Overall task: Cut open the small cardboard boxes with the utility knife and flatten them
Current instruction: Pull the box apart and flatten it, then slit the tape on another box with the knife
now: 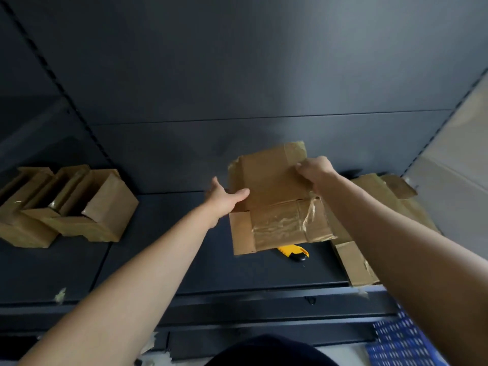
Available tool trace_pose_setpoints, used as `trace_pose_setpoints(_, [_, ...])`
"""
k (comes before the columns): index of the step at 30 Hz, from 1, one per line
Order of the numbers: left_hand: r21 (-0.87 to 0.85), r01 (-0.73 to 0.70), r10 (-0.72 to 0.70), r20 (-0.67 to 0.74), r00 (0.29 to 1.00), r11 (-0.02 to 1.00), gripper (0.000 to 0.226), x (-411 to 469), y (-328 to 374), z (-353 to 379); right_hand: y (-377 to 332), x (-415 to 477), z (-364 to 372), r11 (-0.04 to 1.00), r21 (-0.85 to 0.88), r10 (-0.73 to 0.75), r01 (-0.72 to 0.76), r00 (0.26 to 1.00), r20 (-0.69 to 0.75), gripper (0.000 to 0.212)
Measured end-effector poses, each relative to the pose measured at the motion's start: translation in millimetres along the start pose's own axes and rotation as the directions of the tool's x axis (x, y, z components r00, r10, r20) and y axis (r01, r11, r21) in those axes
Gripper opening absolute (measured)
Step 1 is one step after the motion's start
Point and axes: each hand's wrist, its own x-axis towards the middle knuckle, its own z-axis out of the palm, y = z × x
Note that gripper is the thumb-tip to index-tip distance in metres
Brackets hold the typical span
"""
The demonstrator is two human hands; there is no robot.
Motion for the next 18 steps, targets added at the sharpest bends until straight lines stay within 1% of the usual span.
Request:
trace_pose_setpoints(1, [-0.105, 0.034, -0.028, 0.058, 0.998, 0.994, 0.095, 2, 2, 10, 7, 4, -10, 1.0, 0.001, 0.01, -0.01, 1.0, -0.021, 0.035])
trace_pose_setpoints(2, [-0.193, 0.047, -0.026, 0.11, 0.994, 0.98, 0.082, 3, 5, 21, 16, 8, -20, 1.0, -0.002, 0.018, -0.018, 0.998, -0.052, 0.034])
trace_pose_setpoints(4, [-0.246, 0.02, 0.015, 0.139, 0.99, 0.969, 0.046, 8, 13, 47, 32, 11, -40, 1.0, -0.023, 0.016, -0.02, 0.986, -0.167, 0.03])
trace_pose_setpoints(5, [-0.255, 0.012, 0.024, 0.137, 0.99, 0.967, 0.036, 9, 18, 62, 39, 12, -50, 0.999, -0.046, 0.009, -0.02, 0.974, -0.227, 0.028])
trace_pose_setpoints(7, [-0.256, 0.031, 0.009, 0.153, 0.988, 0.966, 0.034, 11, 28, 91, 50, 9, -70, 0.993, -0.113, 0.01, -0.046, 0.953, -0.301, 0.021])
trace_pose_setpoints(10, [-0.205, 0.06, -0.021, 0.188, 0.982, 0.977, 0.036, 13, 36, 131, 63, 7, -92, 0.965, -0.232, 0.031, -0.12, 0.935, -0.354, 0.026])
trace_pose_setpoints(12, [-0.154, 0.08, -0.05, 0.191, 0.98, 0.985, 0.034, 19, 32, 152, 68, 6, -101, 0.956, -0.271, 0.008, -0.117, 0.927, -0.374, 0.031])
trace_pose_setpoints(14, [-0.062, 0.064, -0.053, 0.16, 0.986, 0.996, 0.031, 22, 27, 166, 72, 8, -102, 0.957, -0.28, -0.022, -0.077, 0.942, -0.334, 0.03])
trace_pose_setpoints(16, [0.159, -0.019, 0.0, 0.12, 0.993, 0.987, 0.03, 24, 23, 172, 75, 10, -98, 0.949, -0.311, -0.033, -0.054, 0.962, -0.269, 0.027])
trace_pose_setpoints(17, [0.274, -0.059, 0.035, 0.09, 0.995, 0.96, 0.032, 24, 24, 173, 75, 11, -94, 0.943, -0.331, -0.041, -0.039, 0.972, -0.231, 0.026])
trace_pose_setpoints(18, [0.352, -0.09, 0.075, 0.058, 0.996, 0.932, 0.035, 23, 25, 171, 75, 13, -89, 0.936, -0.35, -0.057, -0.015, 0.98, -0.193, 0.027])
